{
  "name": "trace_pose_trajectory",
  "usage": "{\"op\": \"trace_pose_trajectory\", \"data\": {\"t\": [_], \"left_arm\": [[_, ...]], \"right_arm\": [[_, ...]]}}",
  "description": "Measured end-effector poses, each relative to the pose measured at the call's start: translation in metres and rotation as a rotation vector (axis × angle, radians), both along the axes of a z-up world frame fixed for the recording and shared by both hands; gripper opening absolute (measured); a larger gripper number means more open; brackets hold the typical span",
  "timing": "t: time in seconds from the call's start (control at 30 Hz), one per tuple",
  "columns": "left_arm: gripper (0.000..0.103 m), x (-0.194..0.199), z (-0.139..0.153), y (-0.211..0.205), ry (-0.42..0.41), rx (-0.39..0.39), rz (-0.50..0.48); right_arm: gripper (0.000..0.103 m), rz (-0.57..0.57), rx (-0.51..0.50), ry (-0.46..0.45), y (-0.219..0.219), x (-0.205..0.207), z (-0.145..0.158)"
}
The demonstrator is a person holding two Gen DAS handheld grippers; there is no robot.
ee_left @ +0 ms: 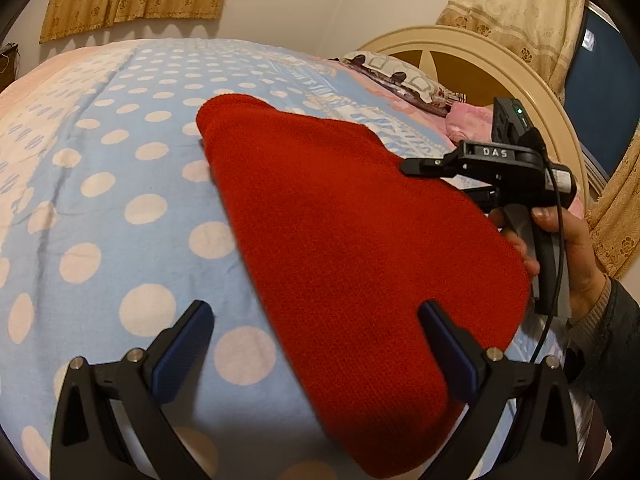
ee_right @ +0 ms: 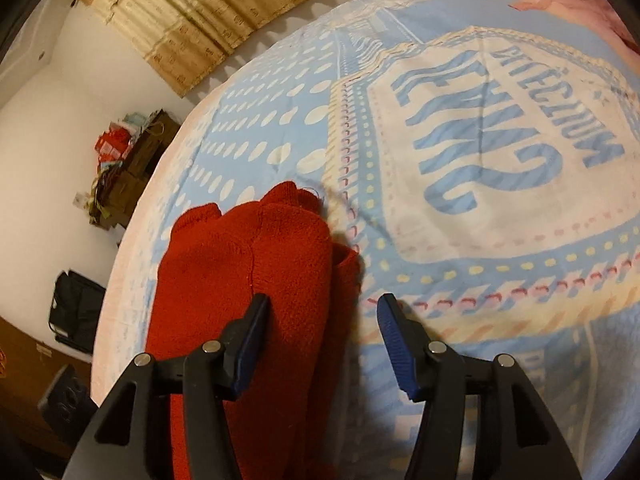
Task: Fold small clothes
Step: 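Close the right gripper on the folded edge of the red sweater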
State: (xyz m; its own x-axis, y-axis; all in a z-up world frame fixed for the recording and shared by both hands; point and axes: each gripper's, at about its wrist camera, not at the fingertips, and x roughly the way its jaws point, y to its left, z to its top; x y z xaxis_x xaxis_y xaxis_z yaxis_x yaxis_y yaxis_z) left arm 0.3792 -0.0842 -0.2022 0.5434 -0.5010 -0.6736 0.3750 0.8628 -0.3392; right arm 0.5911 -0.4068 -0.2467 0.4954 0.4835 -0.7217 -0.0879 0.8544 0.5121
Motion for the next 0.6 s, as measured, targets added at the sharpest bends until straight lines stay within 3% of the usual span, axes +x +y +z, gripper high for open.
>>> {"op": "trace_pose_trajectory", "data": {"t": [0.2,0.37,0.6], "left_arm": [[0.103,0.000,0.000,-0.001,0.001,0.000,0.001],[0.103,0.001,-0.001,0.000,0.006,-0.007,0.000],[0.103,0.001,-0.002,0.000,0.012,-0.012,-0.003]], "right_arm": [[0.057,-0.004,0.005,-0.061,-0.002,0.007,0.007],[0.057,-0.022,-0.022,-0.059,-0.008,0.015,0.003],[0.057,0.038,0.067,-0.047,-0.010,0.023,-0.007]]}}
